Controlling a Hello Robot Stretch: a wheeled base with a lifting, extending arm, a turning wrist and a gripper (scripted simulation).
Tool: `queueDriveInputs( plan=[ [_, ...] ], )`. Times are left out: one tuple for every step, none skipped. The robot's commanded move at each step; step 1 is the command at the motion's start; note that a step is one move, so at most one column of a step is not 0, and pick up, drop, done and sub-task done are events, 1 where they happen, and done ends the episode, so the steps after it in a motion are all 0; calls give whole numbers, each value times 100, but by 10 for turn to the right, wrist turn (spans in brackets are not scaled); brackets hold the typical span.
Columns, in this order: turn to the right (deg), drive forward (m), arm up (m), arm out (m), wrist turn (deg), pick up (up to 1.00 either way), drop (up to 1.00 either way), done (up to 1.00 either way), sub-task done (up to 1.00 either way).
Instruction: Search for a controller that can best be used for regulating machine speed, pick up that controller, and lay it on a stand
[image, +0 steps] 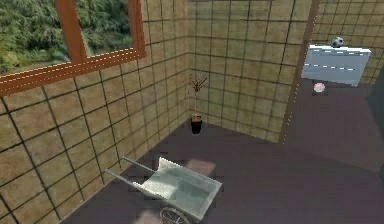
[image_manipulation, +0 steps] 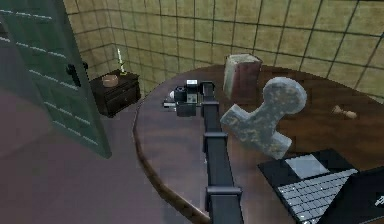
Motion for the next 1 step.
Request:
queueDriveInputs(
  plan=[
    [0, 0, 14, 0, 0, 0, 0, 0, 0]
  ],
)
